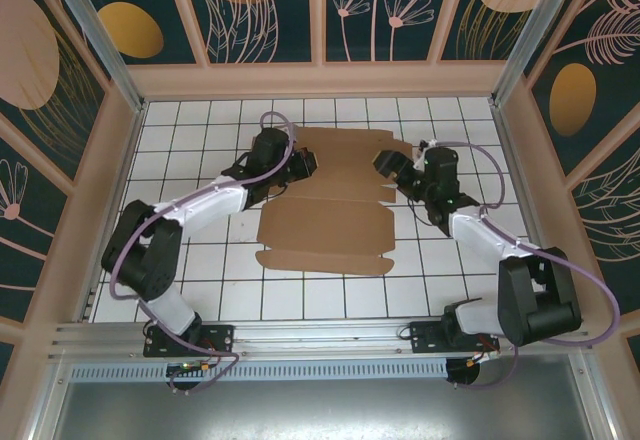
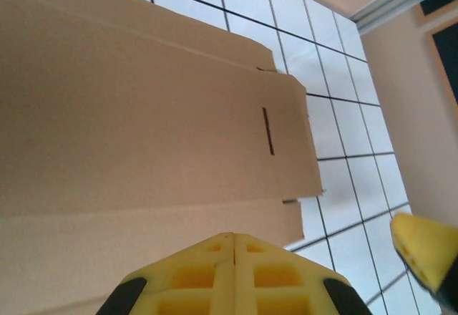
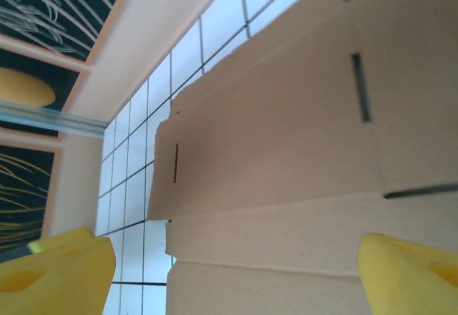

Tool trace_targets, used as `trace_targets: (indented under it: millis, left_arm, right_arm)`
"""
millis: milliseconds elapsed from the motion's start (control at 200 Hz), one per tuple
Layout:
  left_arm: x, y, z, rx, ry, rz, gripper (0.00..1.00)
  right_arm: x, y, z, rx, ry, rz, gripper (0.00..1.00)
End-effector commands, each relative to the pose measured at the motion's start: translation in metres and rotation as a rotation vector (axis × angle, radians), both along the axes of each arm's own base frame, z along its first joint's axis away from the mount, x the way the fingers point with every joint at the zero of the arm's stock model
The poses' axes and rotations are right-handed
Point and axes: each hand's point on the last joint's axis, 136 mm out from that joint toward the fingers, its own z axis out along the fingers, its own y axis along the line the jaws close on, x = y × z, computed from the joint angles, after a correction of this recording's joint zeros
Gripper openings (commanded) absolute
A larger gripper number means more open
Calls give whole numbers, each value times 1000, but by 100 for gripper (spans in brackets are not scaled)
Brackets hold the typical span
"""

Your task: Fold the paper box

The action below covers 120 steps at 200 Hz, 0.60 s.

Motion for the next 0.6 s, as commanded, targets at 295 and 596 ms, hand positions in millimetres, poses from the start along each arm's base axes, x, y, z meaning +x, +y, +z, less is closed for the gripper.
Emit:
trace_targets:
  millis: [295,596]
  left_arm:
    - [14,31,-98,142,172,27,0]
    - [7,36,-133,174,236,18,0]
  right_arm:
    - [6,-19,-47,257,160,-93,93]
    - [23,-27,-80,310,209,-184,91]
